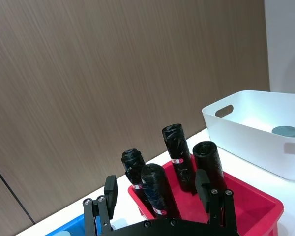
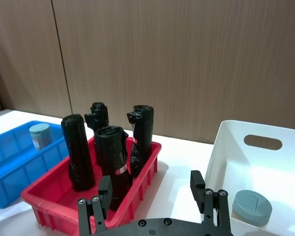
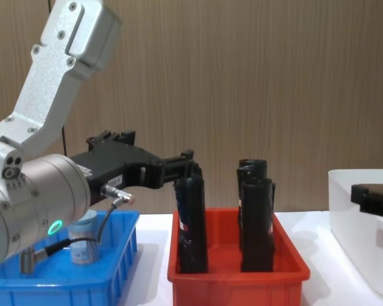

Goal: Pick the cotton swabs from the blue box and place them into the white box.

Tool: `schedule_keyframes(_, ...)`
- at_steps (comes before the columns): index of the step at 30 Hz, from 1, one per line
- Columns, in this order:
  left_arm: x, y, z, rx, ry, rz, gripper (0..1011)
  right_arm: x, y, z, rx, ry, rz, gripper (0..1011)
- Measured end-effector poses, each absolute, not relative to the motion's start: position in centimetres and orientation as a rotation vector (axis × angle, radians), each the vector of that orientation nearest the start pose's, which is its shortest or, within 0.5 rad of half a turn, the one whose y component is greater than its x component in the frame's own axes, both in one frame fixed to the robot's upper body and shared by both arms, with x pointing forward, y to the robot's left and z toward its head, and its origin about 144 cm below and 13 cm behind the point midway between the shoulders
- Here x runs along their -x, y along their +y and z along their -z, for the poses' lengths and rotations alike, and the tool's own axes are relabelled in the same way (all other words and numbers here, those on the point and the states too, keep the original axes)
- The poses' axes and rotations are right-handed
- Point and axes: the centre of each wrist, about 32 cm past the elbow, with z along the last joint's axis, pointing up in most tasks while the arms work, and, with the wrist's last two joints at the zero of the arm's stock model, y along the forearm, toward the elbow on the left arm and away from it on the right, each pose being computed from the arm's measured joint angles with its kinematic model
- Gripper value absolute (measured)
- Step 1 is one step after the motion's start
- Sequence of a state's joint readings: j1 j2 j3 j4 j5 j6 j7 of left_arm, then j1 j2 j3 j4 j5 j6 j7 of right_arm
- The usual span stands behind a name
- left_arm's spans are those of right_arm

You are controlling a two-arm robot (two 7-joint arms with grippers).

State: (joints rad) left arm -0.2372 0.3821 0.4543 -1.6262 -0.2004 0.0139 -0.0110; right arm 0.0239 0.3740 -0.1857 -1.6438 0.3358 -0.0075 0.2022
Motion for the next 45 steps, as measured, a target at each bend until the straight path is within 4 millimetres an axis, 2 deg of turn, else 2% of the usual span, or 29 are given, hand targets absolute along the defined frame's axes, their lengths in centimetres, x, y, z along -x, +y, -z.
schedule_keyframes(7,-49.2,19.8,-120.4,-0.061,-0.268,-1.124,1000,-47.3,-28.7,-116.3,0.013,-0.043,1.118,1001)
schedule_keyframes(15,-49.2,19.8,-120.4,-0.061,-0.268,-1.124,999,-48.7,-29.5,-115.9,0.020,-0.041,1.055,1002)
schedule_keyframes(31,-49.2,19.8,-120.4,-0.061,-0.268,-1.124,1000,-51.8,-28.7,-116.1,0.033,-0.047,0.913,1002)
schedule_keyframes(45,-49.2,19.8,-120.4,-0.061,-0.268,-1.124,999,-55.1,-28.0,-116.0,0.039,0.028,0.831,1001)
